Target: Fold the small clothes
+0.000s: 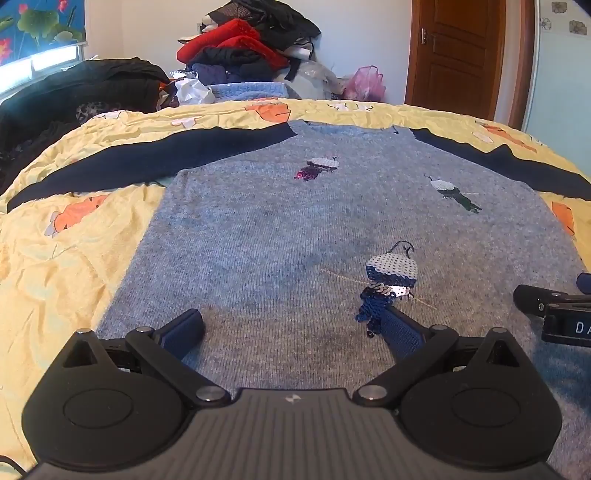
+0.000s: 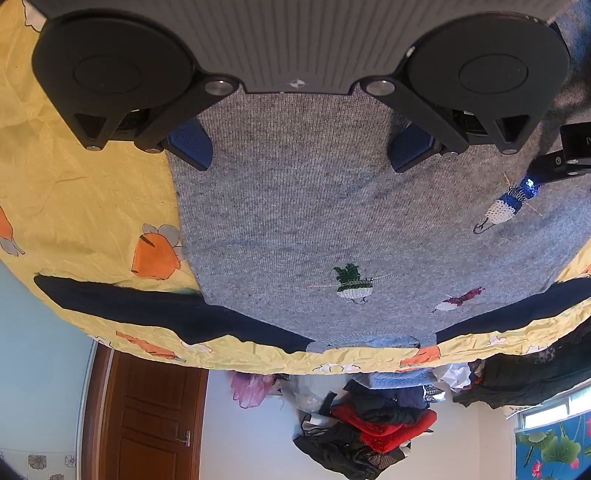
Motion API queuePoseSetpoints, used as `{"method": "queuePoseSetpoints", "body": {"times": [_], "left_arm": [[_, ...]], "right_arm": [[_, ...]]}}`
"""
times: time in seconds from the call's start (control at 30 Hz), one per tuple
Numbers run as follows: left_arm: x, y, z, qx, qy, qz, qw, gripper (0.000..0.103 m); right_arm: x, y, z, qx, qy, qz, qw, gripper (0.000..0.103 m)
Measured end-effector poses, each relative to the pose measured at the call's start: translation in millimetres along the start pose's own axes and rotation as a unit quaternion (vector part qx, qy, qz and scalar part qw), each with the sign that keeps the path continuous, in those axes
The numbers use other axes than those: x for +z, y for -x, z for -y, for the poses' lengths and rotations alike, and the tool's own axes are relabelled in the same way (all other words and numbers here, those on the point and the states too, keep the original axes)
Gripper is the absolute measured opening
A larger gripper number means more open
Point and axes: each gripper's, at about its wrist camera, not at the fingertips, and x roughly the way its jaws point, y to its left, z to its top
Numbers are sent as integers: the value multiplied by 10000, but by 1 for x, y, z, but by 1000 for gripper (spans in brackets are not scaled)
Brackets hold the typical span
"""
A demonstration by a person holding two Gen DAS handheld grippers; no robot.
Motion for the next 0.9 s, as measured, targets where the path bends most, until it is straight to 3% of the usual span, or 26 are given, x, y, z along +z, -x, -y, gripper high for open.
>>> {"method": "queuePoseSetpoints", "body": {"times": [0.9], "left_arm": [[-3,2,1,-42,-14,-29,10000,103]], "right_arm": [[0,0,0,1,-3,9,10000,103]]}}
